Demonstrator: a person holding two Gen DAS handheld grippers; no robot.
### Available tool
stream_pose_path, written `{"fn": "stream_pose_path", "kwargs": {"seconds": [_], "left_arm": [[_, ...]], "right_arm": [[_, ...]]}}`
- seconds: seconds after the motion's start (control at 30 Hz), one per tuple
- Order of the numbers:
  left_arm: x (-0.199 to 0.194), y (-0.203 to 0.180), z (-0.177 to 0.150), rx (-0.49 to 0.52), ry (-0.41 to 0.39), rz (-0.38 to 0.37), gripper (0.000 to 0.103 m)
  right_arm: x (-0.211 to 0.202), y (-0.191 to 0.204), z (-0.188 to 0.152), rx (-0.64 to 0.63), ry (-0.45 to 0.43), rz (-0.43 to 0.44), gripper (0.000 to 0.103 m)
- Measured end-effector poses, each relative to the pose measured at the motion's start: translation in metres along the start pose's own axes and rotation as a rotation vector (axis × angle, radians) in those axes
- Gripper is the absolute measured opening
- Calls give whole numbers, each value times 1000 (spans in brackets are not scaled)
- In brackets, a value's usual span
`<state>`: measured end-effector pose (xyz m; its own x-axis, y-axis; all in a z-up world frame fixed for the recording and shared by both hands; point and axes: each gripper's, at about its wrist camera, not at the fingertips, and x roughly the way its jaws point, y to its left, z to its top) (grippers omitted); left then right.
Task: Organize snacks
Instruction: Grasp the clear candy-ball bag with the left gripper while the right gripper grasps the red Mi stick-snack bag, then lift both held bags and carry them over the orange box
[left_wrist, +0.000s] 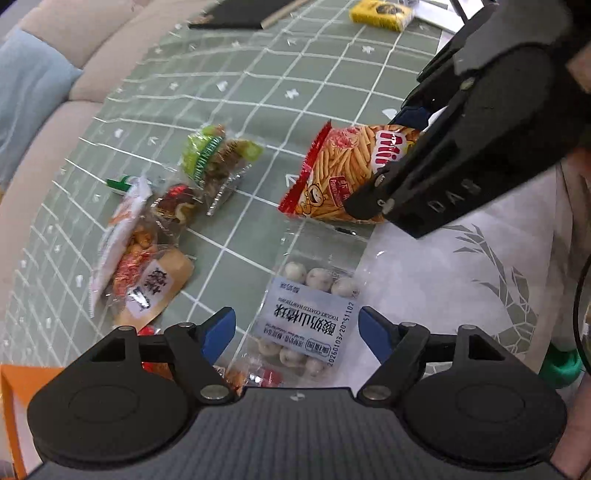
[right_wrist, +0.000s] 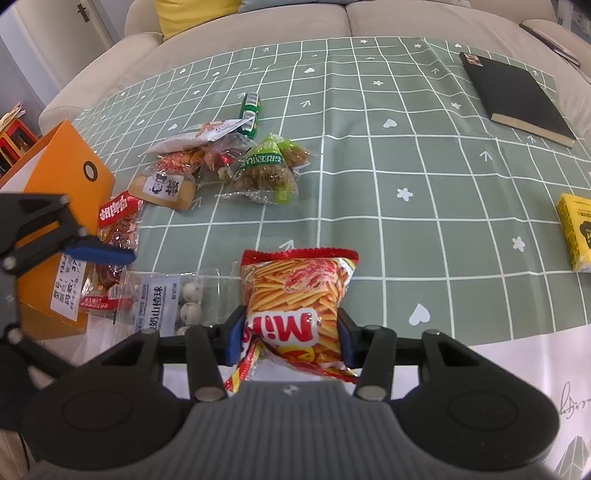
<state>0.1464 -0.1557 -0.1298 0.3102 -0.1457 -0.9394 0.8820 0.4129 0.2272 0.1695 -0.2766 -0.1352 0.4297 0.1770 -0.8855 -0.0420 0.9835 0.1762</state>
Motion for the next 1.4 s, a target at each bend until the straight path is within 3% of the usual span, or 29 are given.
{"fn": "stream_pose_path", "kwargs": {"seconds": [0.17, 0.37, 0.67, 0.97, 1.27, 1.4], "left_arm": [[14, 7, 2, -36, 20, -50, 90], [20, 30, -5, -279, 37, -150, 82], [10, 27, -21, -561, 8, -89, 74], [-35, 37, -52, -848, -163, -46, 74], [-80, 39, -58, -970, -315, -56, 74], [-104, 46, -71, -1017, -343, -31, 74]], "right_arm": [[3, 0, 1, 0, 4, 8, 47], [5, 1, 2, -2, 3, 12, 47], [4, 2, 2, -8, -4, 8, 46], [-4, 0, -2, -7, -18, -3, 45], [-36, 18, -11, -56, -112, 9, 45], [-58, 34, -12, -102, -171, 20, 45]]}}
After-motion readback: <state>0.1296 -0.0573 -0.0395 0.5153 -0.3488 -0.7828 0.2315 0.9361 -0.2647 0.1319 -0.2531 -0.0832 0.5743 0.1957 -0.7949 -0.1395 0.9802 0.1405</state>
